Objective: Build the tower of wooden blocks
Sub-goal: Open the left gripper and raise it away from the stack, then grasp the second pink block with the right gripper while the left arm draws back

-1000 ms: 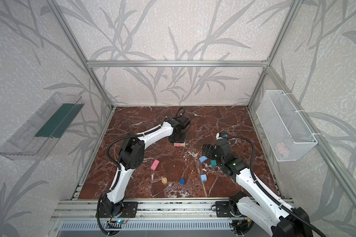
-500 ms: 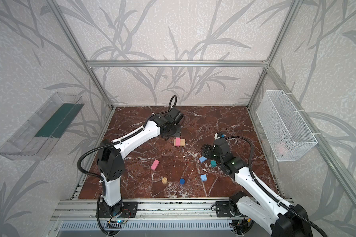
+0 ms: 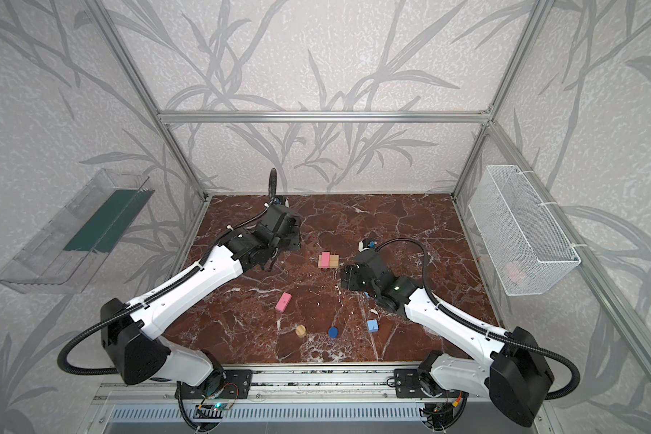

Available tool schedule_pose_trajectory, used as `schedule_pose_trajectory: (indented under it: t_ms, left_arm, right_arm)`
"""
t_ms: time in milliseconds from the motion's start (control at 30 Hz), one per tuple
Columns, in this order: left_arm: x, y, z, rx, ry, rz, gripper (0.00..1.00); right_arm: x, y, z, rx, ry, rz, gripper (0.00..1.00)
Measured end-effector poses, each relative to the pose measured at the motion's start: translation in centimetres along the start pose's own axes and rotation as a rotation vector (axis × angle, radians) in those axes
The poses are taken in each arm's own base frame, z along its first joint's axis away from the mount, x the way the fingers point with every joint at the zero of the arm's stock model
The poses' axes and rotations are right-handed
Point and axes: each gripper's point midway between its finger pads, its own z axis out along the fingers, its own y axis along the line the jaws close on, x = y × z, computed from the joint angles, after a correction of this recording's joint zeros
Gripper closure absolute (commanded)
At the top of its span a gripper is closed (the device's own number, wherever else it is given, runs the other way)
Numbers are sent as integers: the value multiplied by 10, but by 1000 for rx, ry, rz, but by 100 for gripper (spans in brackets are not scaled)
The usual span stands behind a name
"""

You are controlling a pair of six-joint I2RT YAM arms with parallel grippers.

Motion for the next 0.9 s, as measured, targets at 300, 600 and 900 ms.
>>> schedule_pose_trajectory:
  t_ms: [300, 600, 900]
  left_arm:
    - [-24, 47, -42, -4, -220, -78, 48]
    - [10, 108, -39, -136, -222, -90, 47]
    - [12, 129, -56, -155, -283, -124, 46]
  right_arm:
    - [15, 74, 26, -18, 64, -117, 24]
    - [57, 107, 50, 16, 171, -156, 26]
    - [107, 155, 84, 11, 291, -199, 33]
